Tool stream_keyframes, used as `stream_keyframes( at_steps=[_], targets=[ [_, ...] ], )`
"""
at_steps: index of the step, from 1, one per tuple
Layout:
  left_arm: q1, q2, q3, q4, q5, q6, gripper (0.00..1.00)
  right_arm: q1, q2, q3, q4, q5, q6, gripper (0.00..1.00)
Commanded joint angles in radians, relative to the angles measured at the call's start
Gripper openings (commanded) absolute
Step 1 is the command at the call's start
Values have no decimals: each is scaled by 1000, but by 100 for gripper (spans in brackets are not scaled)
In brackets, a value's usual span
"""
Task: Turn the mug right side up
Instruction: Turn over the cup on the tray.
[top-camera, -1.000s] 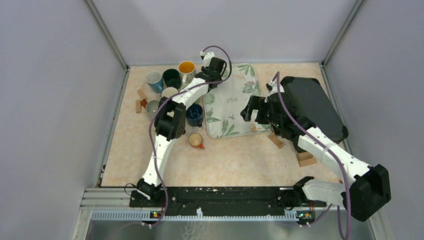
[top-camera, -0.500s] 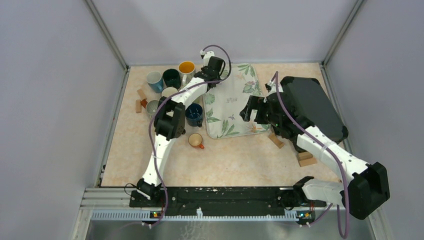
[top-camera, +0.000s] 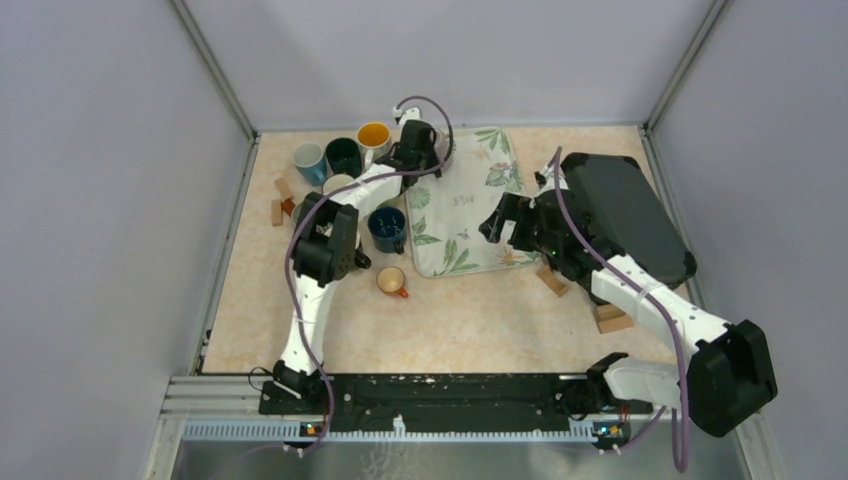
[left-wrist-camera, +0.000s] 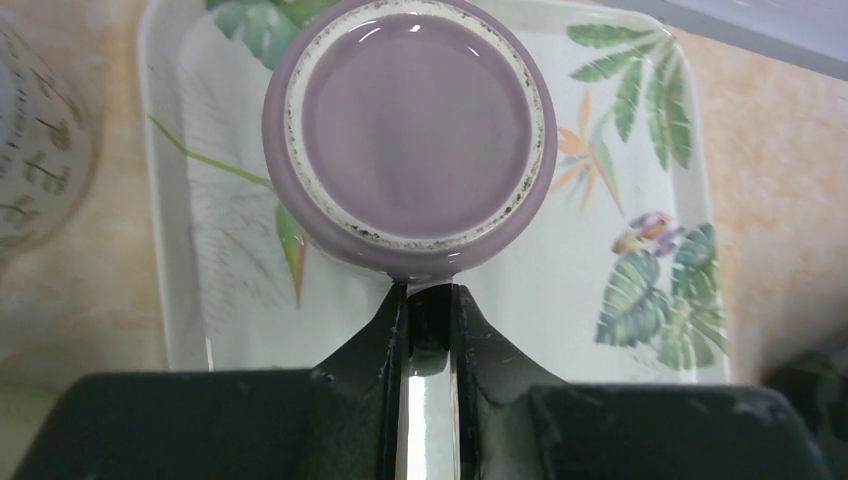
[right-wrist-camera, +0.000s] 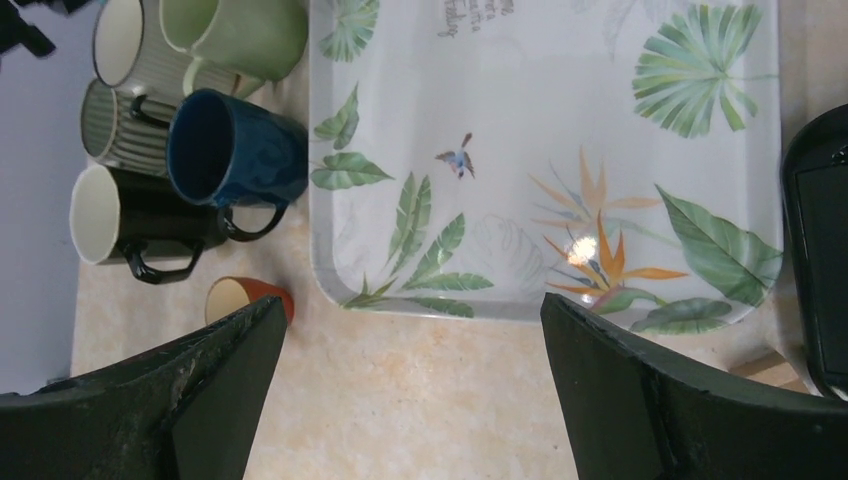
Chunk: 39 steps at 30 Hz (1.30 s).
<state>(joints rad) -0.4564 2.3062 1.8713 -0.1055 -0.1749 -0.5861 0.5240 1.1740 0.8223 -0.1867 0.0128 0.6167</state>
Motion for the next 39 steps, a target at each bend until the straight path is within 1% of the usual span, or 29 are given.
stream_keyframes(
  at_steps=[1, 7, 10, 18, 24, 28, 34, 39],
  targets=[
    [-5, -154, -80, 206, 158, -97, 0, -31, -3, -12, 114, -38, 54, 99],
    [-4, -273, -222, 343, 297, -195, 0, -71, -14, -12, 179, -77, 90, 99],
    [-4, -334, -284, 408, 361, -254, 0, -104, -12, -15, 242, -120, 109, 98],
    [-1, -469, -466, 631, 522, -480, 0, -183, 20, -26, 409, -268, 206, 96],
    [0, -505, -571, 840, 633, -690, 0, -205, 69, -18, 539, -365, 288, 94],
    [-2, -518, -591, 905, 700, -765, 0, -206, 97, -12, 610, -399, 338, 92],
    [-4, -548, -644, 1011, 733, -868, 0, -206, 138, -24, 767, -444, 445, 87],
    [-7, -560, -676, 1099, 738, -935, 0, -206, 161, -25, 846, -458, 527, 81]
  ],
)
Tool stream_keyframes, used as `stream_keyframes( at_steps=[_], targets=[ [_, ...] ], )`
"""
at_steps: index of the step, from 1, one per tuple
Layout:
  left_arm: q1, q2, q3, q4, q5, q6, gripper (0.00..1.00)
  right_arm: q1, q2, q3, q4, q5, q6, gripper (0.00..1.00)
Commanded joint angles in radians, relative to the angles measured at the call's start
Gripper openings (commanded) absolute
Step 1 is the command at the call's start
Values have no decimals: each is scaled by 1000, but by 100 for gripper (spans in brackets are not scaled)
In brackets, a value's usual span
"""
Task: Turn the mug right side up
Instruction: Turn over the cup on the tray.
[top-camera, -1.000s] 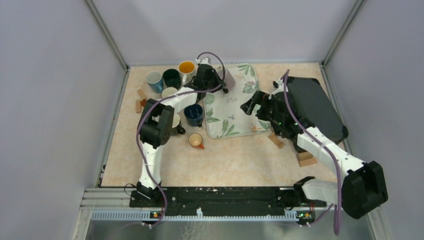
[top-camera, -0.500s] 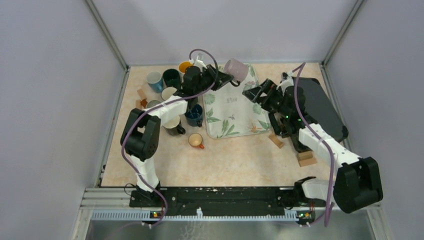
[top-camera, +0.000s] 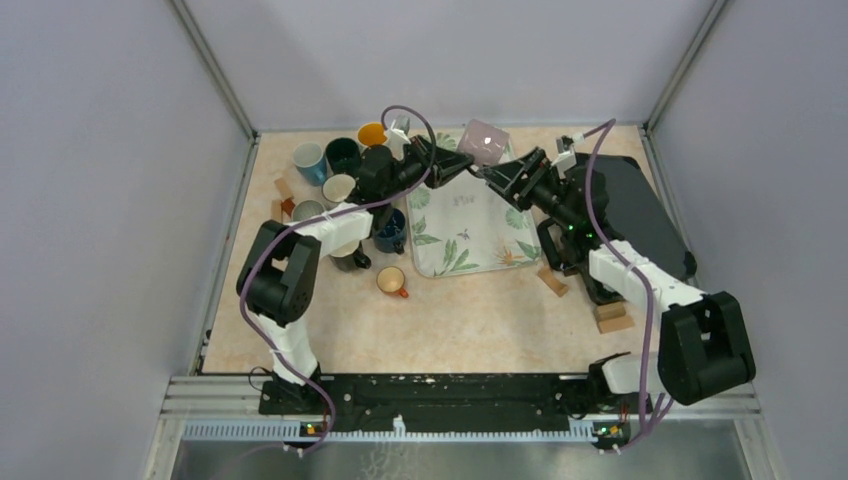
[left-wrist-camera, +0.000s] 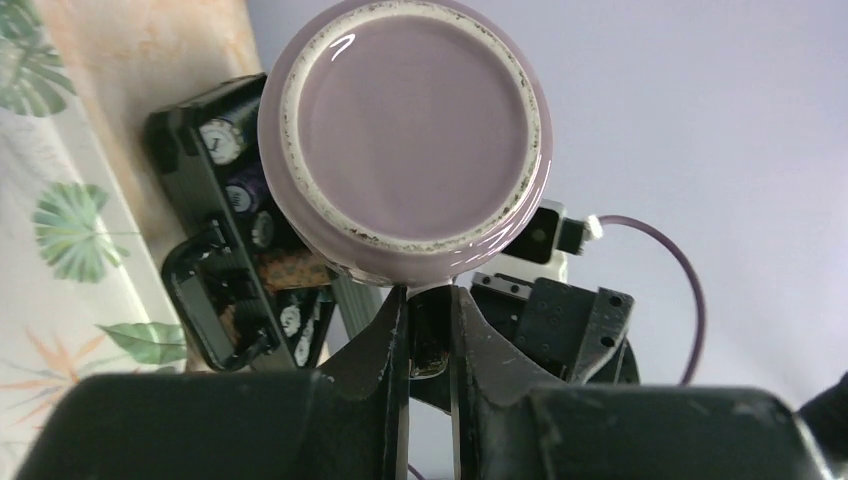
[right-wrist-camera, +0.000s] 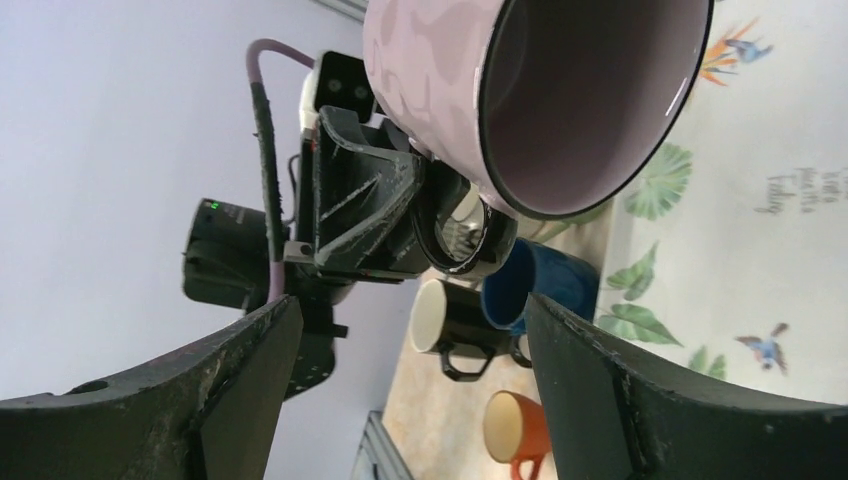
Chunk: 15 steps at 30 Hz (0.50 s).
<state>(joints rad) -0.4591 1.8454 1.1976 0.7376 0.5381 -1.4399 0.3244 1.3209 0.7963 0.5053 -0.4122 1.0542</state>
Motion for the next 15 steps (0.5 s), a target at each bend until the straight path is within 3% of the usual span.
stream_keyframes(
  at_steps=[1, 15],
  targets=[
    [-5, -100, -9, 271, 24, -91, 0, -7, 17, 1, 173, -36, 108, 80],
    [-47, -71, -16, 404, 18, -185, 0, -5, 49, 15, 277, -35, 245, 62]
  ],
)
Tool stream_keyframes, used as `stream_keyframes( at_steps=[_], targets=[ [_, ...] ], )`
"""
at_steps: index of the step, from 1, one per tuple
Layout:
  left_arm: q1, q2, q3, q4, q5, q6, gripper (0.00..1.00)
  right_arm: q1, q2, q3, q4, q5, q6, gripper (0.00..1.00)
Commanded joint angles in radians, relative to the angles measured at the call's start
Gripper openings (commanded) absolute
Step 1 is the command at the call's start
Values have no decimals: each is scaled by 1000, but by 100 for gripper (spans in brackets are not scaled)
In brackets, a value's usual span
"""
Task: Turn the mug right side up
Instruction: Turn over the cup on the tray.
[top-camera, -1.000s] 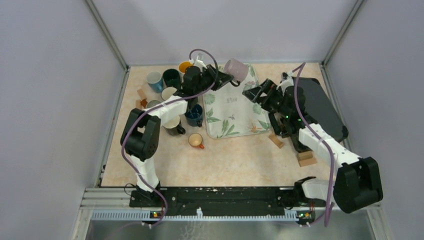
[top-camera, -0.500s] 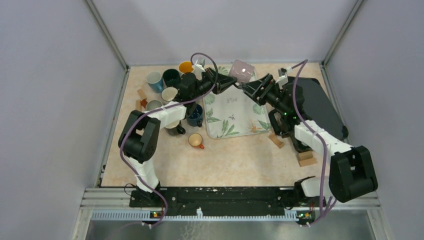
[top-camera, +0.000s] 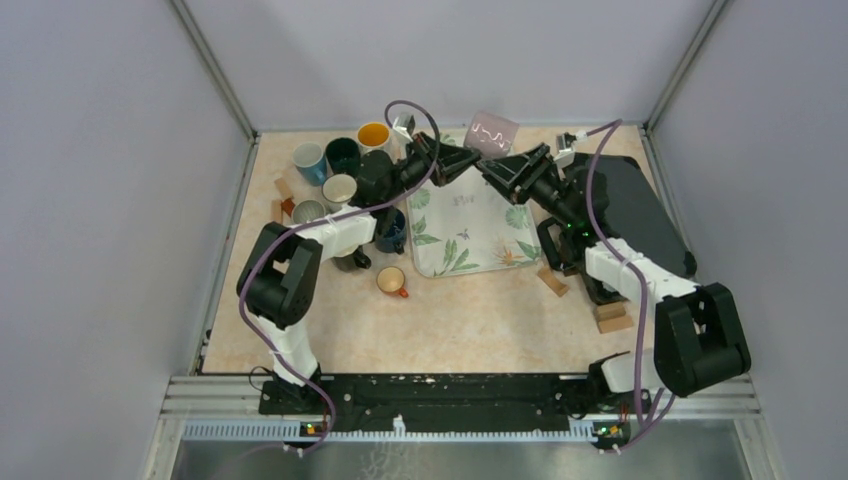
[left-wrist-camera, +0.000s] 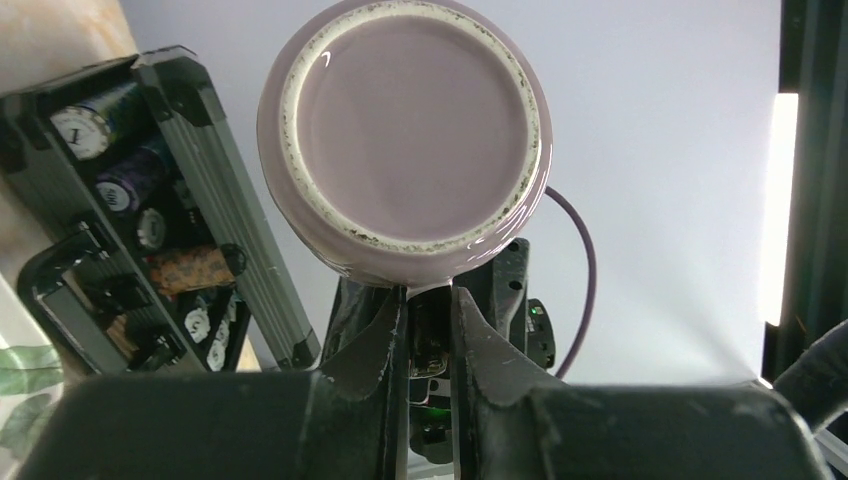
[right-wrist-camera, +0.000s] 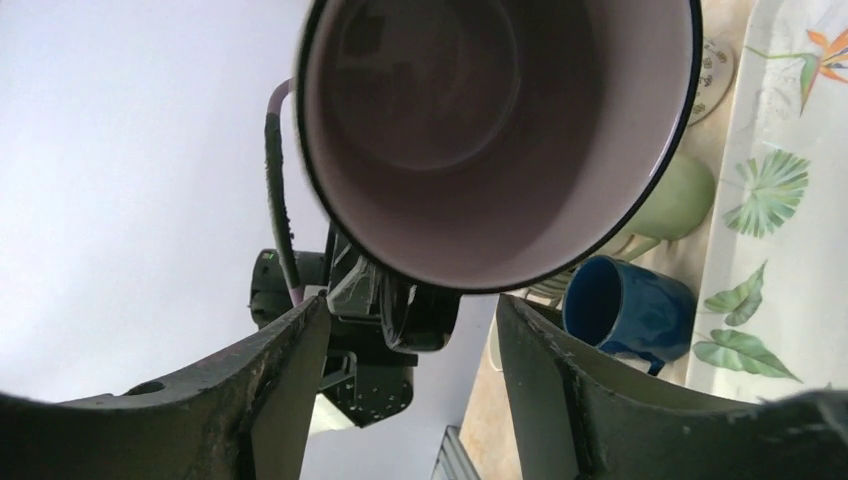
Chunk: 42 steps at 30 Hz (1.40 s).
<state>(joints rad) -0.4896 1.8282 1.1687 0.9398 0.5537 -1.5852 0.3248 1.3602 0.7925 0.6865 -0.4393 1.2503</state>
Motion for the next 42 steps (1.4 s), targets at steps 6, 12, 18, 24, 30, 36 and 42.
stream_keyframes(
  at_steps=[6, 12, 18, 24, 30, 36, 42],
  targets=[
    [-29, -40, 8, 221, 6, -49, 0, -5, 26, 17, 145, -13, 99, 50],
    [-38, -29, -3, 227, 16, -49, 0, -4, 26, 13, 162, -10, 114, 41],
    [-49, -17, -8, 241, 27, -54, 0, -5, 23, 11, 168, -9, 119, 31],
    [-52, -13, -22, 243, 37, -47, 0, -3, 16, 17, 167, -9, 119, 14],
    [-52, -18, -31, 198, 45, -13, 7, 4, -1, 32, 99, 3, 58, 0],
    [-51, -30, -42, 106, 55, 61, 38, 12, -29, 49, 8, 39, -28, 0],
    [-45, -37, -78, 70, 69, 117, 72, 13, -72, 51, -79, 77, -113, 0]
  ],
)
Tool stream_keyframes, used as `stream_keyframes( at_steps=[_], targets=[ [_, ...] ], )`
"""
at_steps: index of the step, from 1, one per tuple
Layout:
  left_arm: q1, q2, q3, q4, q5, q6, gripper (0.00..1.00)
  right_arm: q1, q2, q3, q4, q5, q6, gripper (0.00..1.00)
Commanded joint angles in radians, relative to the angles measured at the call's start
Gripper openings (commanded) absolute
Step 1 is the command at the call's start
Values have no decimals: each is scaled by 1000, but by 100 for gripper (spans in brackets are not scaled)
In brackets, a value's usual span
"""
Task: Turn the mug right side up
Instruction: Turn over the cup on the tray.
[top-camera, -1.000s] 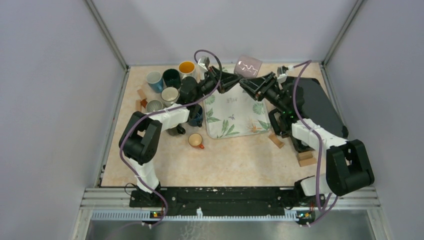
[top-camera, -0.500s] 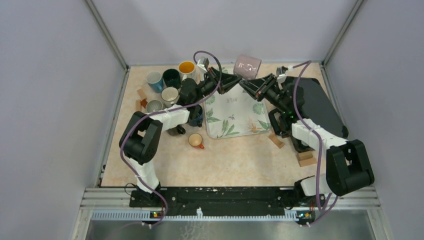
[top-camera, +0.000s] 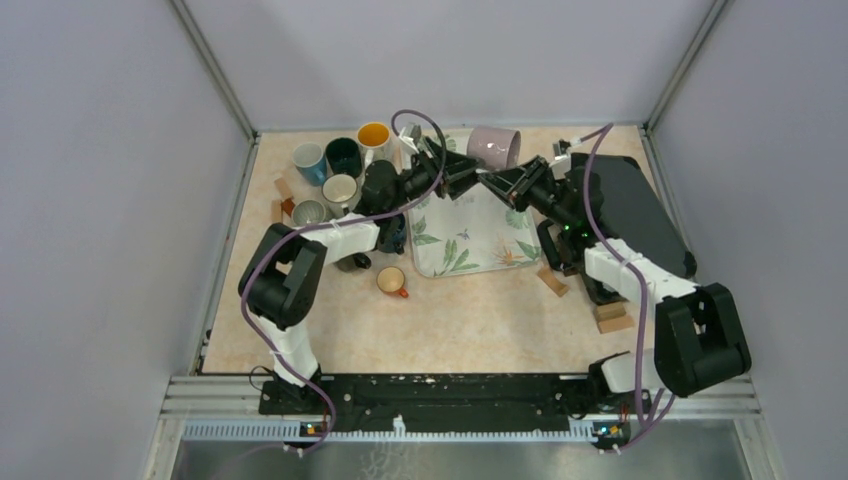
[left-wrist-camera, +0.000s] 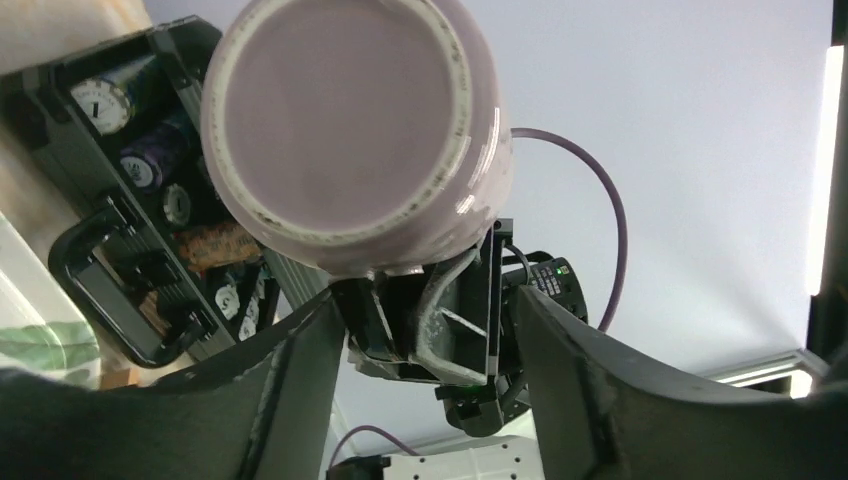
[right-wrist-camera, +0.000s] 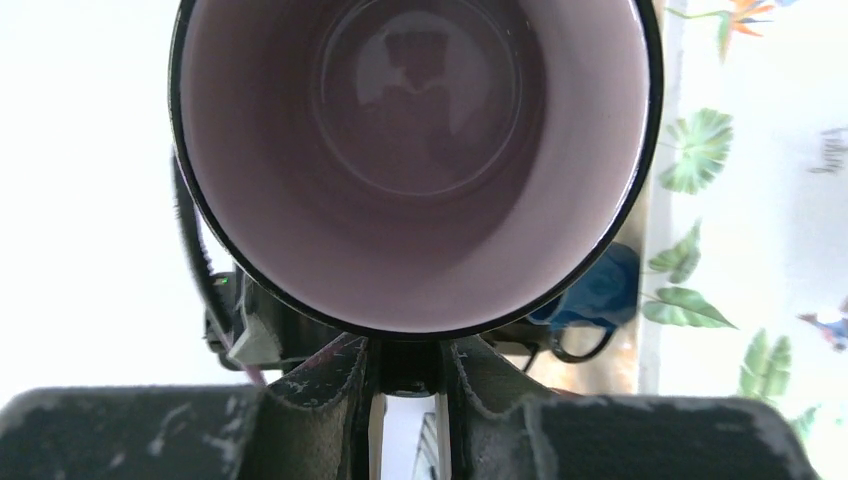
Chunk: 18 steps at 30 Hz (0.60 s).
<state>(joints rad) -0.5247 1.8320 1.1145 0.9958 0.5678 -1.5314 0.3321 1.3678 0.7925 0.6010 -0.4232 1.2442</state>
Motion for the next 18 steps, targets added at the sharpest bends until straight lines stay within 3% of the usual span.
stream_keyframes(
  at_steps=[1, 8, 18],
  targets=[
    [-11, -47, -28, -14, 60, 84, 76, 6, -89, 52, -15, 68, -123, 0],
    [-2, -142, -39, -333, 34, 342, 97, 7, -149, 81, -189, 115, -254, 0],
    [29, -349, 29, -824, -119, 765, 98, 30, -213, 129, -537, 131, -495, 0]
  ],
)
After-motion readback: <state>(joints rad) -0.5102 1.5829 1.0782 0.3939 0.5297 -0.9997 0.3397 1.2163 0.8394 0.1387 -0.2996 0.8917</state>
